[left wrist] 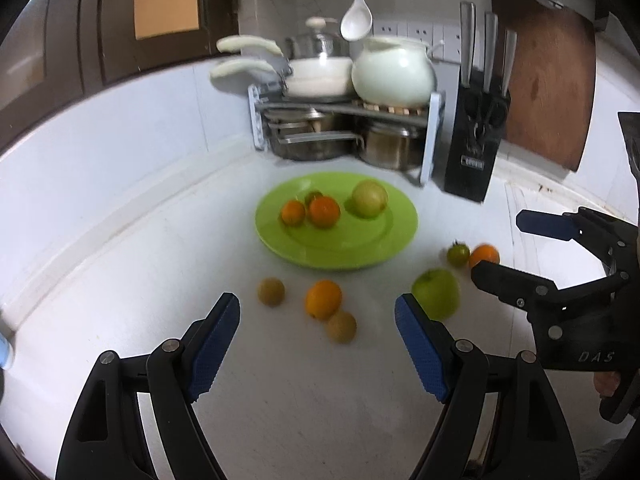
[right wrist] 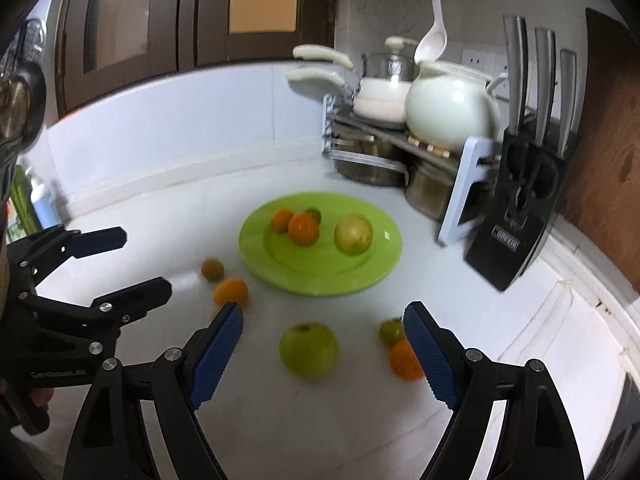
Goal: Organize fruits
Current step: 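Withdraw both open tools from the plate toward the remaining fruits, then grasp a small brown kiwi-like fruit with the left tool while the right tool grasps the green apple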
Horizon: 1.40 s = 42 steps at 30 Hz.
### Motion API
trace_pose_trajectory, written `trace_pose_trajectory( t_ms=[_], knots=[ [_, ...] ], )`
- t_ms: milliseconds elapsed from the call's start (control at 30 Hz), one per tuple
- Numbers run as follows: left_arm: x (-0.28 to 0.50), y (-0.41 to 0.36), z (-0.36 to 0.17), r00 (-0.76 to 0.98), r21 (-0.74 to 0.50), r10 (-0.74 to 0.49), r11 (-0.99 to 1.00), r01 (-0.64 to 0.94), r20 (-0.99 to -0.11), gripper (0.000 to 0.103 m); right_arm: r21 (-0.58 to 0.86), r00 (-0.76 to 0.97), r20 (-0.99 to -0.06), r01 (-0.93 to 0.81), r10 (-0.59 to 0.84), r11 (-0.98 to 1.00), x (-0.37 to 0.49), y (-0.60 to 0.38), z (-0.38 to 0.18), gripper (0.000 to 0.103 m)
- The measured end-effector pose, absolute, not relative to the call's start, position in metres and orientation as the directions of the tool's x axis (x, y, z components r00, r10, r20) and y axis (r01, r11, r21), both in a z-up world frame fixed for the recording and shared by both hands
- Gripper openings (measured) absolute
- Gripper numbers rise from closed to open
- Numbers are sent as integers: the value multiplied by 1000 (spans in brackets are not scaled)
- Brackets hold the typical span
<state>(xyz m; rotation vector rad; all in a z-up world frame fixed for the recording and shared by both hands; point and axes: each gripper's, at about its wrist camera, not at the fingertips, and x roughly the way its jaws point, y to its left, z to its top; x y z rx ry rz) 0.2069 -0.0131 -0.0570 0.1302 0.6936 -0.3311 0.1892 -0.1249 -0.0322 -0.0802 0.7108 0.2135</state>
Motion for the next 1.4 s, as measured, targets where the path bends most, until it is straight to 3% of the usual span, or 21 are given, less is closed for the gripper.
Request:
trace_pose_trajectory(
  t_ms=[300,533,767,1067,1400],
  knots=[
    [219,-20,-91,640,-21,-272,928,371,-718,79,24,670,-720,-237,181,971,200,-124,-66,83],
    [232,-26,-106,595,-51,-294,919,390,-748,63,49,629,-751,-251,201,967,212,-123,-82,81],
    [244,-31,-114,567,-76,-314,912,403,-761,47,92,593,-771,-261,235,961,220,-122,-91,70],
    [258,-35,-126,502,-139,-340,908,394,-795,34,109,568,-782,-281,257,953,231,-117,-99,63],
    [260,-38,-128,501,-147,-342,910,388,-795,27,128,553,-791,-270,263,954,236,-117,-102,57]
  ],
)
